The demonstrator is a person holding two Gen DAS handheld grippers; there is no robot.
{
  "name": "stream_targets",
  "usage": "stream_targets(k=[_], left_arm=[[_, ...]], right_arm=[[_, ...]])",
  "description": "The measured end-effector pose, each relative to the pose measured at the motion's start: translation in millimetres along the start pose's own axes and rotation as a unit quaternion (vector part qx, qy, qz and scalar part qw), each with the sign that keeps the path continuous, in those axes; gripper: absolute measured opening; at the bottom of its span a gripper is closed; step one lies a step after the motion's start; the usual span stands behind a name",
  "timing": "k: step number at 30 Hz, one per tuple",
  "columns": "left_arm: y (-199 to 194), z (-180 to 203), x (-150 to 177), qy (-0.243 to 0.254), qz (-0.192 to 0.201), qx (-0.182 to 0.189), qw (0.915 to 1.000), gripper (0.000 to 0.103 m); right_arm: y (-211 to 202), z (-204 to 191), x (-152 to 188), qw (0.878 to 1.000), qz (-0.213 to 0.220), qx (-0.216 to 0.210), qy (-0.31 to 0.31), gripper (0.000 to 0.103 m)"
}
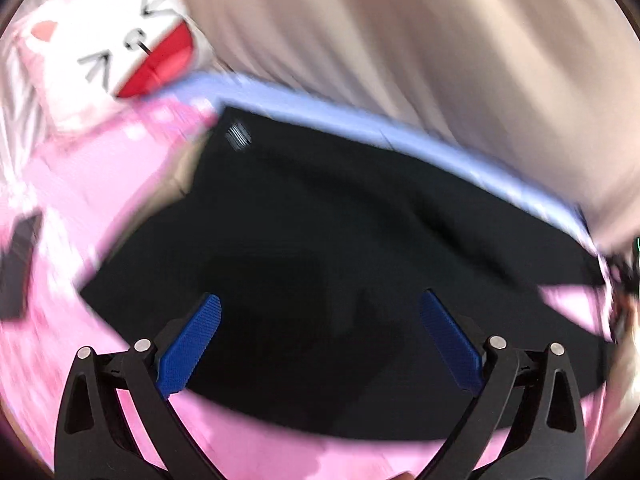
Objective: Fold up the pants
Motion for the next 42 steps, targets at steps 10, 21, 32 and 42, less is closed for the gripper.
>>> stream_targets(k=[10,21,32,42], left_arm=[[121.8,-123.9,-140.4,0.012,-0.027,-0.132,0.9908,0.098],[173.9,-120.4,-161.6,-0.01,-0.032,-0.069,0.9971,0.02],[-10.2,-34.4,-147.2,0.055,0.073,0.077,0.9928,0.004],[-96.4,-73.5,12.1,0.043,0.023,0.083,0.9954,0.011]], right_arm=[[34.2,-28.6,2.3,0.996,-0.015,0.03,-0.079,0.081],[2.6,-40.2,12.7,0.998,0.003,-0.01,-0.056,0.012],[-178.7,-35.0,29.3,0.981,0.141,-0.11,-0.073,0.011],[-244.2,19.7,157.0,0.977,0.117,-0.115,-0.135,0.012]])
Point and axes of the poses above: each gripper's, at about its wrist camera, not at the fingertips, and y roughly the way its jaws point, z to its right, x to its underside, the point moved 10 cm from there along y, roughly the way its jaws point, and after that the axes turned 11 degrees about x, right-handed, at the moved point
